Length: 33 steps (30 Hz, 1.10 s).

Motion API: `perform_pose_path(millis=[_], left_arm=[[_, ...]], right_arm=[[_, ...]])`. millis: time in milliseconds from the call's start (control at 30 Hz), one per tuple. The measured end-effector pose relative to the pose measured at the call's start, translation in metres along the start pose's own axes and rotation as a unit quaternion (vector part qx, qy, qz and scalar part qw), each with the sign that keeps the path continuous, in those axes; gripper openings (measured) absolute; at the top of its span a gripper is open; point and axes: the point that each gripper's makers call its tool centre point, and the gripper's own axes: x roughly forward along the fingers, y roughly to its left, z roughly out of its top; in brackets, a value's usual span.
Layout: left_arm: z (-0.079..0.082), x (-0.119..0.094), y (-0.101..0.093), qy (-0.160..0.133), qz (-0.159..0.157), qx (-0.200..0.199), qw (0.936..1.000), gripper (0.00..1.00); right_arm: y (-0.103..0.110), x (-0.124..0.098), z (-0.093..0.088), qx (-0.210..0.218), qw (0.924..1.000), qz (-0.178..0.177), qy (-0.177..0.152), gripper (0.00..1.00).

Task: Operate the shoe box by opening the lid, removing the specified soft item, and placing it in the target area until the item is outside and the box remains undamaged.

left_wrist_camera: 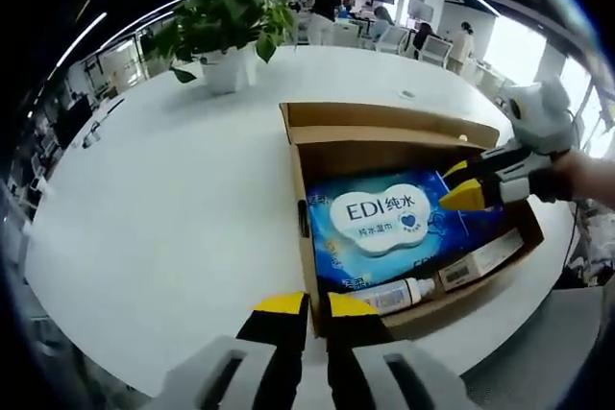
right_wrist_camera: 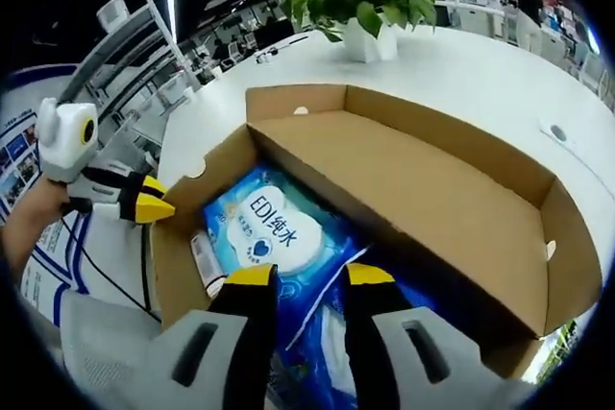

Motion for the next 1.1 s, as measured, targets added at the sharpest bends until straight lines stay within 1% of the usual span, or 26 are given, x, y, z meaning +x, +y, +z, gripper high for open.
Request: perform_pose_path(millis=[100,200,333,500,700,933,1100], left_arm=[[0.0,0.0,-0.001,-0.001,-0.001,-0.002,1.0,0.07],[0.0,0.0,-0.001,-0.001,-0.002,-0.006,1.0,0.08],[0.0,0.0,-0.001,-0.003,-0.001,-0.006,1.0,0.08],[0.0,0.0,-0.002,-0.003,0.0,-0.007,1.0,0.08],[0.0,-0.001,-0.003,-0.005,0.0,-0.009,0.9999,0.08],[0.0,-0.002,-0.004,-0.006,-0.003,-0.011,0.9999,0.09],[0.0,-0.001,-0.003,-0.007,-0.006,-0.012,0.9999,0.09]], right_arm=[[0.001,0.005,-0.001,0.001,1.0,0.001,0.004,0.23],[0.001,0.007,-0.001,-0.008,0.9999,-0.003,0.005,0.2],[0.004,0.008,-0.002,-0.01,0.9999,-0.003,0.007,0.2],[0.0,0.005,-0.001,-0.02,0.9997,-0.012,0.007,0.13],[0.002,-0.003,0.001,-0.018,0.9998,-0.01,0.005,0.12],[0.007,-0.006,0.006,-0.011,0.9999,-0.005,-0.004,0.12],[0.008,0.001,0.007,-0.006,1.0,-0.005,-0.001,0.12]])
